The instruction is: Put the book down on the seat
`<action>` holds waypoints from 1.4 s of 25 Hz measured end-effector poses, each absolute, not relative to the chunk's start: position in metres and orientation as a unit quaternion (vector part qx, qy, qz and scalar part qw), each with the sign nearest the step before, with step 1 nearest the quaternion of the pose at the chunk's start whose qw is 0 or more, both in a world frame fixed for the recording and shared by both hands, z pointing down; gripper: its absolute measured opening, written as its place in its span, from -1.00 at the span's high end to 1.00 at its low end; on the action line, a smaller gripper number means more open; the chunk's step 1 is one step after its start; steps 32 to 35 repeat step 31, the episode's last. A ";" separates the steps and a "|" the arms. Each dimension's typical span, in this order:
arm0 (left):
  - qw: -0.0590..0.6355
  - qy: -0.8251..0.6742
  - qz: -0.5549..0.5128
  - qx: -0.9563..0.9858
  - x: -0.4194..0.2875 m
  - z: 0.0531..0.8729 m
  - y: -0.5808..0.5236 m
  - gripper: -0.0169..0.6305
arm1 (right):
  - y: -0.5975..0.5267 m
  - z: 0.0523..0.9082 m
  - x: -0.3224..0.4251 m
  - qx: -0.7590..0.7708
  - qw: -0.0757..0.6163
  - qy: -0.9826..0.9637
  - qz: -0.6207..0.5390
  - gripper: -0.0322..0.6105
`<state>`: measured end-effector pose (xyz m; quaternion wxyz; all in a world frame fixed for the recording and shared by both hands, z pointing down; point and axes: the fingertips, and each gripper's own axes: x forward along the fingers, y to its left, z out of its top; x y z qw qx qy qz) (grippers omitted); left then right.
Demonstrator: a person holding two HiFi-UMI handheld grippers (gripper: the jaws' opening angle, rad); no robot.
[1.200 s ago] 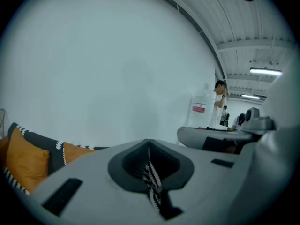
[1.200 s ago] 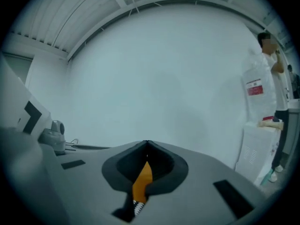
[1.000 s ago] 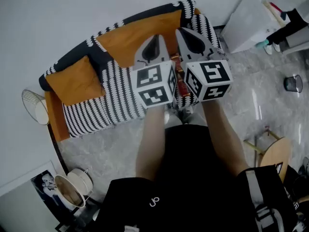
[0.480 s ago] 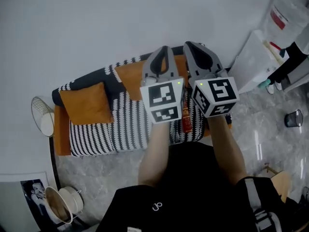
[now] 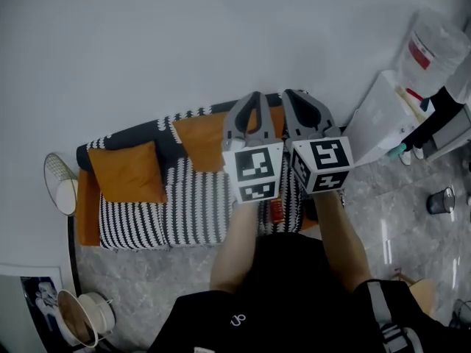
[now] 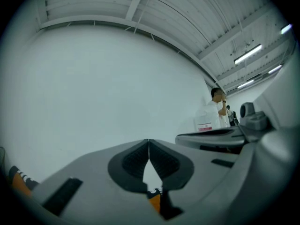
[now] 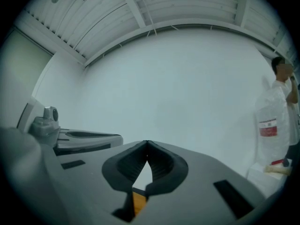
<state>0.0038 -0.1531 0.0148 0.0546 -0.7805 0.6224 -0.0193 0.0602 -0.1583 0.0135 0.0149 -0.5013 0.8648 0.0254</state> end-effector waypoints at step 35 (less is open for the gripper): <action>0.071 0.624 -0.043 -0.777 0.014 0.009 -0.156 0.91 | -0.161 0.007 0.064 -0.479 0.033 0.877 0.030 0.87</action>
